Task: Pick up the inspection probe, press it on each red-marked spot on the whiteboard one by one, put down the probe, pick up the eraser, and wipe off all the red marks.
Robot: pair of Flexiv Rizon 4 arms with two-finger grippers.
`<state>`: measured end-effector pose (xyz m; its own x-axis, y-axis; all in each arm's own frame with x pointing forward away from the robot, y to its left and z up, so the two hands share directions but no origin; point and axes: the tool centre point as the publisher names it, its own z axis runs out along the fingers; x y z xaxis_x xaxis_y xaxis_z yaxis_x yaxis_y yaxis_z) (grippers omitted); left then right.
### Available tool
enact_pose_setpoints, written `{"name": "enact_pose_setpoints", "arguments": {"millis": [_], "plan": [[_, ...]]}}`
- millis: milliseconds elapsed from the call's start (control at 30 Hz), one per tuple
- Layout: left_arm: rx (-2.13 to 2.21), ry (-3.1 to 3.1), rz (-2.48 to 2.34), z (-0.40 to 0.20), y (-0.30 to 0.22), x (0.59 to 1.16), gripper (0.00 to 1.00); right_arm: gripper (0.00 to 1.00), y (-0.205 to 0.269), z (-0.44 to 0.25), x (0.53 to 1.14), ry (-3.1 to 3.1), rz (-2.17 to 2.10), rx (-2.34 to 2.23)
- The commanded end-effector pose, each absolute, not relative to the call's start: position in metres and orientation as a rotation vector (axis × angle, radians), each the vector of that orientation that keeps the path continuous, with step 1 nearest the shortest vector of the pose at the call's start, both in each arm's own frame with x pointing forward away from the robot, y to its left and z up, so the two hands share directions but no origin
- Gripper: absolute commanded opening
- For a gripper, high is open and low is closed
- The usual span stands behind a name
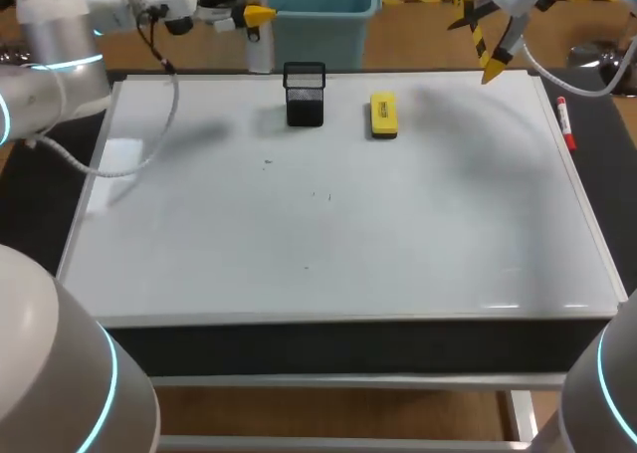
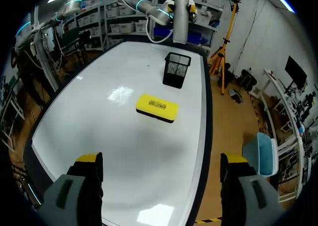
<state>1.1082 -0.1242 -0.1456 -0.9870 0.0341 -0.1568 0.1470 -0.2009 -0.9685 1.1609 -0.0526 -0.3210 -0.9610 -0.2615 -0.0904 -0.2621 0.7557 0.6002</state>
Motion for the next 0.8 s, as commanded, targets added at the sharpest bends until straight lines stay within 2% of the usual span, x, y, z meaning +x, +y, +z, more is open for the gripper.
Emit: {"name": "enact_pose_setpoints", "arguments": {"millis": [33,800], "plan": [[0.323,1.975,-2.429,-0.148,-0.134,1.123,0.0,1.0,-0.053,-0.32,1.161,2.947,0.999,-0.441],[0.304,1.907,-2.543,-0.153,-0.17,1.133,0.0,1.0,-0.053,-0.32,1.161,2.947,0.999,-0.441]]}}
